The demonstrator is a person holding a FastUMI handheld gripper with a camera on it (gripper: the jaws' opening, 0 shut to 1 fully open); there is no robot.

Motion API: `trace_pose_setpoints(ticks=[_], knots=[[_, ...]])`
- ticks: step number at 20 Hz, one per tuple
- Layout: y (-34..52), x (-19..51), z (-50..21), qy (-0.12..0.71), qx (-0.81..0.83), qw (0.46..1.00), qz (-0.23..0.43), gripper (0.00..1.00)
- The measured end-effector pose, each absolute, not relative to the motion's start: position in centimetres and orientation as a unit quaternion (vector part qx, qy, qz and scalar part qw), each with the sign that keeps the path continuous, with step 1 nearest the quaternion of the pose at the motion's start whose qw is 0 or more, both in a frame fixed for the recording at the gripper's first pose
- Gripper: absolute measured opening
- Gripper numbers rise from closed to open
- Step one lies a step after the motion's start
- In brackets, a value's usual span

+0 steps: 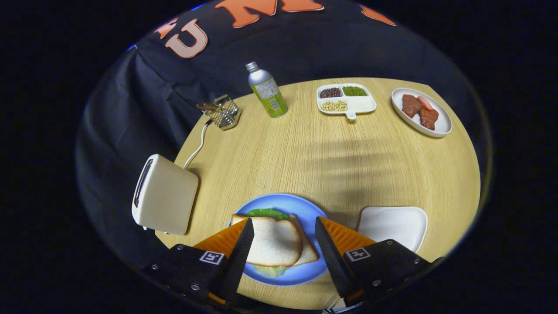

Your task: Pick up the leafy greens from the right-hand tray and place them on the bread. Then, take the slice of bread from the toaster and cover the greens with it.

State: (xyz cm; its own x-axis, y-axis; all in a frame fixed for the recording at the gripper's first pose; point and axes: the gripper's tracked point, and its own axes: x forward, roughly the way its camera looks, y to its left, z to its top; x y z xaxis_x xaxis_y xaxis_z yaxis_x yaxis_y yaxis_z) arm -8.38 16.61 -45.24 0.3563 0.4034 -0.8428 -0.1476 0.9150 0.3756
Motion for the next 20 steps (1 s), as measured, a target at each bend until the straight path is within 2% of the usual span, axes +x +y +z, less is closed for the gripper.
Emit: trace_pose_setpoints(ticks=[3,5,12,17,20], knots=[[16.0,-6.9,-41.4,0.492,0.102,0.848,0.168,0.95],[15.6,-5.8,-38.1,0.452,0.091,0.871,0.169,0.97],[12.3,-1.8,-24.0,0.293,0.06,0.943,0.145,0.98],[8.9,-0.4,-14.7,0.184,0.033,0.977,0.106,0.98],[7.4,-0.4,-10.6,0.148,0.028,0.985,0.081,0.98]])
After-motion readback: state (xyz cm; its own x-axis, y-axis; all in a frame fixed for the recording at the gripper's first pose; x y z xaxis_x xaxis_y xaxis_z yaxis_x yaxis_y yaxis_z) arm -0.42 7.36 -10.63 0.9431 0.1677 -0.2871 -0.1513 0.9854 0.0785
